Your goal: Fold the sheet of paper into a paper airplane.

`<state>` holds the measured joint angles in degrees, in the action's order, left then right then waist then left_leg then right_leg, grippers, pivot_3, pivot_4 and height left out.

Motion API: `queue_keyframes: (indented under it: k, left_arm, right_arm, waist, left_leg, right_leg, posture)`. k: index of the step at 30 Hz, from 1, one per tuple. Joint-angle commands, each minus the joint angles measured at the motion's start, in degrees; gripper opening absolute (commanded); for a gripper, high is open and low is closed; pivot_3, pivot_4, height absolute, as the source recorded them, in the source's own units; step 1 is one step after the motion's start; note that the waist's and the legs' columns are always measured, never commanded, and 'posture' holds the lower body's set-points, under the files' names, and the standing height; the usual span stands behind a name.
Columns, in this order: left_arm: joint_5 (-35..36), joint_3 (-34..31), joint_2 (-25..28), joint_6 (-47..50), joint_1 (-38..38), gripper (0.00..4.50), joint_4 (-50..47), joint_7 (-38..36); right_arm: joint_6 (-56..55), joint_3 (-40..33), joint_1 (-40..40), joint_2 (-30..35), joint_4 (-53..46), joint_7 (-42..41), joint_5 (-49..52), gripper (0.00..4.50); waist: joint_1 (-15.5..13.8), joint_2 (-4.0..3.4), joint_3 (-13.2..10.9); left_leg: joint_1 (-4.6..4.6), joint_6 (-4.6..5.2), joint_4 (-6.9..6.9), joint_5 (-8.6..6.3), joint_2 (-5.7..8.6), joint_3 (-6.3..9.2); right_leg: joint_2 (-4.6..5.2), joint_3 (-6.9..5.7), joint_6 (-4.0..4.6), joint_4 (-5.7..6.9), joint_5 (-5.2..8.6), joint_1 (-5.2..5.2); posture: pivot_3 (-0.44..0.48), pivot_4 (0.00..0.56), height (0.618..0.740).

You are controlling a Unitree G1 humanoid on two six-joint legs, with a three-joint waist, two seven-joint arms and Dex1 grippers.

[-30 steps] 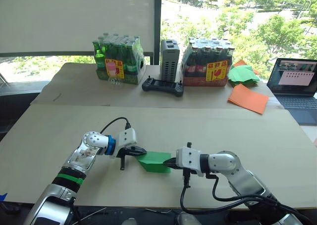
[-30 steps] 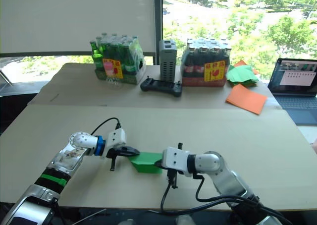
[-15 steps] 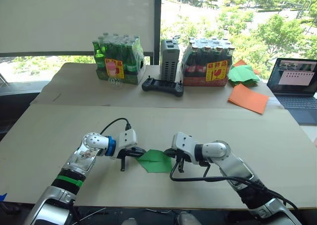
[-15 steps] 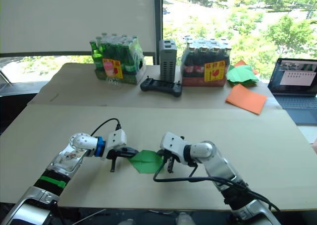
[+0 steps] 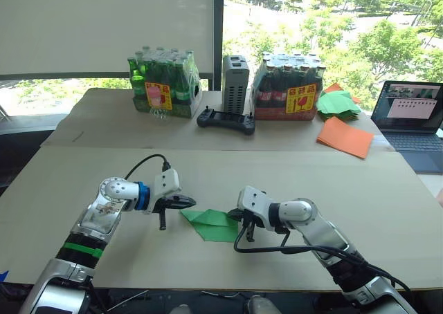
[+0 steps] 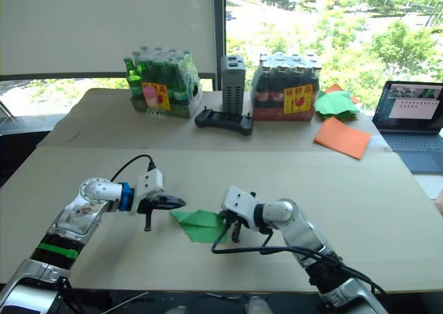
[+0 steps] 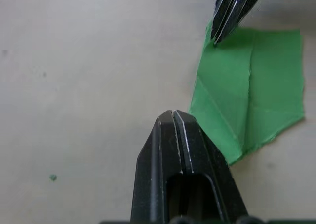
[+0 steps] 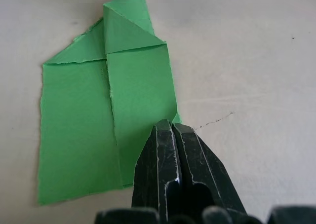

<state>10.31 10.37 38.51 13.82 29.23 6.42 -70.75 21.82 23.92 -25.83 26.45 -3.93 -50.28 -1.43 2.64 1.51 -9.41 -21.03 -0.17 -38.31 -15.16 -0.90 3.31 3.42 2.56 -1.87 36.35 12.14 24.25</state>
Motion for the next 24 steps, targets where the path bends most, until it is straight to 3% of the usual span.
queue_keyframes:
  k: [1, 10, 14, 18, 24]
  left_arm:
    - [3.3, -0.6, -0.5, 3.4, -0.7, 0.00, -5.0, -0.6]
    - [-0.4, 3.7, -2.3, 0.2, -3.5, 0.00, 0.5, -0.1]
    - [-3.5, 5.7, -2.8, -3.8, -3.5, 0.00, 5.1, 0.1]
    - [-4.1, 6.4, -2.8, -5.2, -4.1, 0.00, 6.0, 0.0]
    - [-3.5, 6.3, -2.8, -4.7, -4.4, 0.00, 5.5, -0.2]
  right_arm:
    - [0.9, 1.3, 0.2, -0.2, 1.2, -0.1, -1.2, 0.04]
    - [1.2, 0.4, -0.1, -0.5, 0.4, 0.7, -1.0, 0.04]
    - [1.6, -0.7, -0.2, -1.0, -0.8, 1.4, -0.1, 1.28]
    - [5.0, -6.8, -1.5, -3.0, -5.0, 3.0, 4.9, 2.58]
    - [7.5, -9.3, -2.3, -3.5, -11.6, 2.4, 9.2, 2.58]
  waist:
    - [0.1, 0.00, 0.0]
    - [0.1, 0.00, 0.0]
    - [-0.1, 0.00, 0.0]
    - [-0.1, -0.01, 0.0]
    - [-0.2, -0.01, 0.0]
  left_leg:
    - [0.01, 0.00, 0.00, 0.00, 0.00, 0.00]
    - [0.05, 0.00, 0.00, 0.00, 0.00, 0.00]
    - [0.04, 0.00, 0.00, 0.00, 0.00, 0.00]
    - [0.03, 0.00, 0.00, 0.00, 0.00, 0.00]
    - [0.02, 0.00, 0.00, 0.00, 0.00, 0.01]
  right_leg:
    - [-0.01, 0.00, 0.00, 0.01, 0.00, 0.00]
    - [-0.02, 0.01, 0.01, 0.07, 0.00, 0.01]
    - [-0.02, 0.01, 0.01, 0.06, 0.00, 0.00]
    - [-0.01, 0.01, 0.01, 0.06, 0.00, 0.00]
    - [0.00, 0.00, 0.01, 0.05, 0.00, 0.00]
  posture:
    - [0.000, 0.150, 0.740]
    - [0.000, 0.150, 0.740]
    - [0.000, 0.150, 0.740]
    - [0.000, 0.150, 0.740]
    - [0.000, 0.150, 0.740]
